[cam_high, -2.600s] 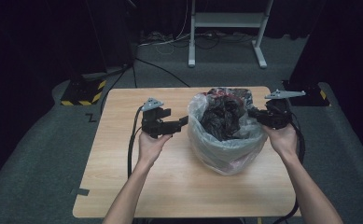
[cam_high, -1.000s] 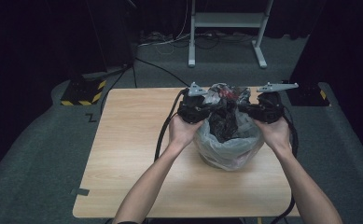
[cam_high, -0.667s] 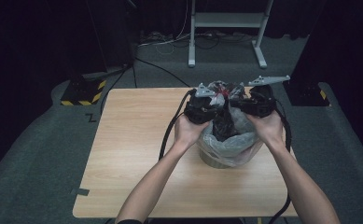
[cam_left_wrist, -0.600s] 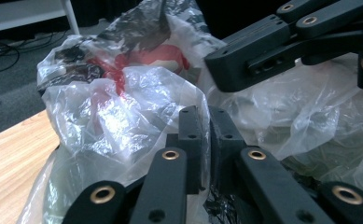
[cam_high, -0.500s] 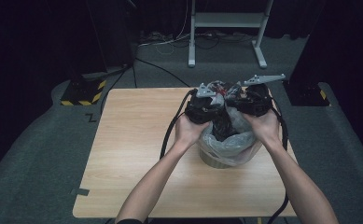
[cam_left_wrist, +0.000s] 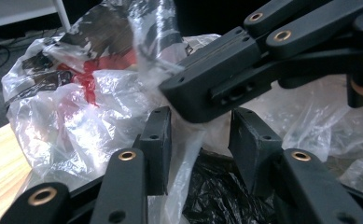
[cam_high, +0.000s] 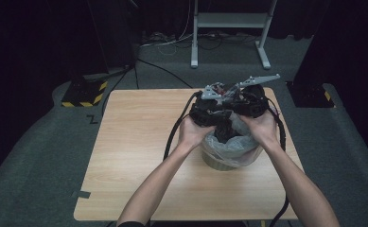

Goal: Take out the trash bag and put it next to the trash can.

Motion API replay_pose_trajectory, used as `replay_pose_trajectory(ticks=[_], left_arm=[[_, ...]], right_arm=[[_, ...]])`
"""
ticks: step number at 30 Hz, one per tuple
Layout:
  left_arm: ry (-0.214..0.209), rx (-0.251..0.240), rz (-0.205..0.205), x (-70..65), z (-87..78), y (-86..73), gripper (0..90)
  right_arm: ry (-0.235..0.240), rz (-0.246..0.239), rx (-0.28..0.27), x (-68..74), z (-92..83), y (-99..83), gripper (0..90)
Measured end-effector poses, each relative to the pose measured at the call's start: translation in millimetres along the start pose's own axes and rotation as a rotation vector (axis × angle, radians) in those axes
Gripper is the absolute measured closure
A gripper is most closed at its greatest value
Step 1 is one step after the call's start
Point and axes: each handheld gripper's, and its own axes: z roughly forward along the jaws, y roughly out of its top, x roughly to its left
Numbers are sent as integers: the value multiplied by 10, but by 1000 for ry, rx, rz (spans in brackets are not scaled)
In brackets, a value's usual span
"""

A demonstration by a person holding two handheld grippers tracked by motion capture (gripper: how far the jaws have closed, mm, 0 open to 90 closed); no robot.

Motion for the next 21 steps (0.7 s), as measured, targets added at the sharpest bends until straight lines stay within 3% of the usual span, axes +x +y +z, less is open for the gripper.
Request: replay_pose_trajectory(ticks=[4,10,15,21], left_arm=[[33,9,28,-36,20,3,616],[80,38,59,-56,39,8,758],[100,60,73,-89,59,18,841],[80,51,59,-81,26,42,875]], right_arm=[[11,-9,0,36,13,0,892],[19,19,-7,-2,2,-27,833],[-10,40,-47,-44,-53,-56,666],[-51,64,-87,-129,-236,-97,504]])
